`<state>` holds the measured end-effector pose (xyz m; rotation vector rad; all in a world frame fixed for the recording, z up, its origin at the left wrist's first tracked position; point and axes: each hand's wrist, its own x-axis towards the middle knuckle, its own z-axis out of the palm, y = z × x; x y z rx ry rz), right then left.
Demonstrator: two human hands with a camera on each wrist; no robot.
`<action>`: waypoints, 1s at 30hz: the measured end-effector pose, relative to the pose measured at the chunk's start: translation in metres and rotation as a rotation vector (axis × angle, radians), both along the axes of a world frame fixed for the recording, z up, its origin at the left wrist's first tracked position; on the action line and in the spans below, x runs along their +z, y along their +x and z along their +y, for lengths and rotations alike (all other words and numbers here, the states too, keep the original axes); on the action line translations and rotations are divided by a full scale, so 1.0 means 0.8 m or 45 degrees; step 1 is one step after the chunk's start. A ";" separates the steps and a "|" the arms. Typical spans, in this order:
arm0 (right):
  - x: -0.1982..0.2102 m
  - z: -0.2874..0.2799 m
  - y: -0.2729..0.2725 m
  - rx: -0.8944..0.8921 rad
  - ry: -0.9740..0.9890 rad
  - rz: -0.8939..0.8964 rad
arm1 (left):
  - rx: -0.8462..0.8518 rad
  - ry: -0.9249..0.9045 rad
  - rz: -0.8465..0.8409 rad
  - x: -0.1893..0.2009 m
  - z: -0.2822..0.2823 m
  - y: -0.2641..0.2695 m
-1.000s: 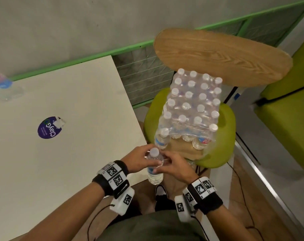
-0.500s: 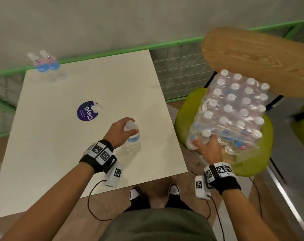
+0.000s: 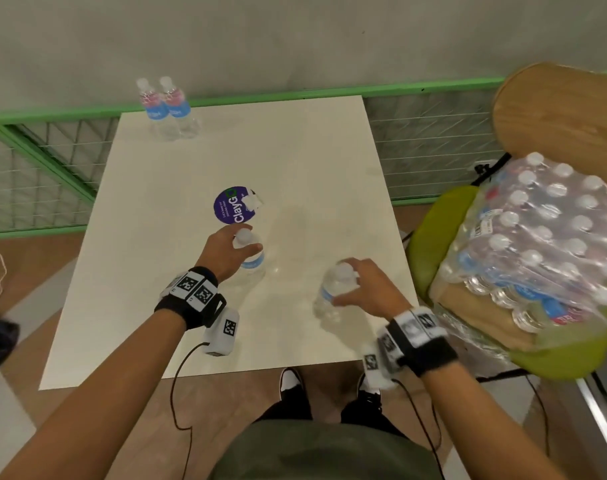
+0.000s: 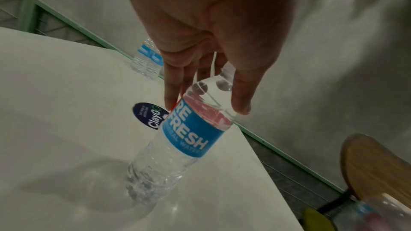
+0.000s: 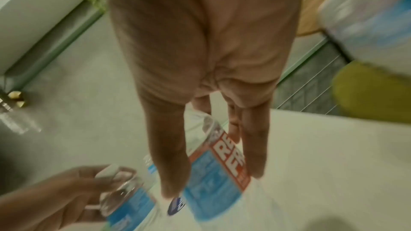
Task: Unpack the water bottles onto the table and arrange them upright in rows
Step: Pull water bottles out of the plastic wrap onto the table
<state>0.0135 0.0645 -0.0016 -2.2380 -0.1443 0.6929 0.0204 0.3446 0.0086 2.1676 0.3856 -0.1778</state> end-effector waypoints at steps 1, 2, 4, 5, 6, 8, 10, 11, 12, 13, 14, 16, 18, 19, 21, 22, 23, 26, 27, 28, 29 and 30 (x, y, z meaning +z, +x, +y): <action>-0.002 0.030 0.013 0.030 0.012 -0.024 | 0.011 0.000 0.002 -0.002 0.009 0.001; -0.001 0.061 0.025 0.062 0.019 -0.049 | 0.018 0.004 0.003 -0.004 0.017 0.003; -0.005 0.114 0.046 0.058 0.060 -0.056 | 0.011 0.026 0.009 -0.009 0.034 0.006; -0.004 0.139 0.055 0.050 0.085 -0.053 | 0.010 0.035 0.011 -0.012 0.043 0.006; -0.006 0.159 0.062 0.052 0.091 -0.057 | 0.014 0.037 0.010 -0.014 0.051 0.008; -0.009 0.195 0.073 0.089 0.068 -0.072 | 0.047 0.031 0.001 -0.018 0.069 0.009; -0.016 0.220 0.080 0.124 0.060 -0.082 | 0.084 0.039 -0.014 -0.020 0.085 0.009; -0.018 0.231 0.083 0.146 0.052 -0.097 | 0.104 0.046 -0.018 -0.021 0.093 0.008; -0.021 0.239 0.086 0.169 0.043 -0.111 | 0.129 0.050 -0.018 -0.022 0.101 0.007; -0.022 0.246 0.088 0.192 0.033 -0.123 | 0.156 0.053 -0.015 -0.023 0.108 0.006; -0.023 0.251 0.090 0.212 0.024 -0.129 | 0.181 0.054 -0.010 -0.025 0.115 0.004; -0.024 0.258 0.092 0.258 0.006 -0.157 | 0.211 0.060 -0.005 -0.027 0.125 0.002; -0.025 0.261 0.092 0.298 0.008 -0.167 | 0.205 0.076 -0.010 -0.028 0.128 0.001; -0.026 0.263 0.092 0.311 0.017 -0.169 | 0.198 0.085 -0.009 -0.029 0.128 0.000; -0.027 0.264 0.092 0.329 0.028 -0.172 | 0.190 0.091 -0.005 -0.029 0.126 -0.001; -0.027 0.265 0.092 0.334 0.027 -0.168 | 0.188 0.094 0.002 -0.029 0.125 -0.002; -0.027 0.265 0.092 0.337 0.034 -0.166 | 0.184 0.099 0.011 -0.028 0.125 -0.003; -0.026 0.262 0.090 0.322 0.108 -0.096 | 0.181 0.082 0.054 -0.025 0.119 -0.006; -0.025 0.258 0.088 0.308 0.155 -0.052 | 0.198 0.070 0.042 -0.024 0.115 -0.008; -0.023 0.253 0.083 0.300 0.179 -0.005 | 0.217 0.081 0.000 -0.022 0.109 -0.012; -0.021 0.246 0.078 0.305 0.183 0.028 | 0.225 0.130 -0.084 -0.020 0.102 -0.018; -0.019 0.236 0.071 0.310 0.171 0.050 | 0.212 0.214 -0.196 -0.018 0.093 -0.023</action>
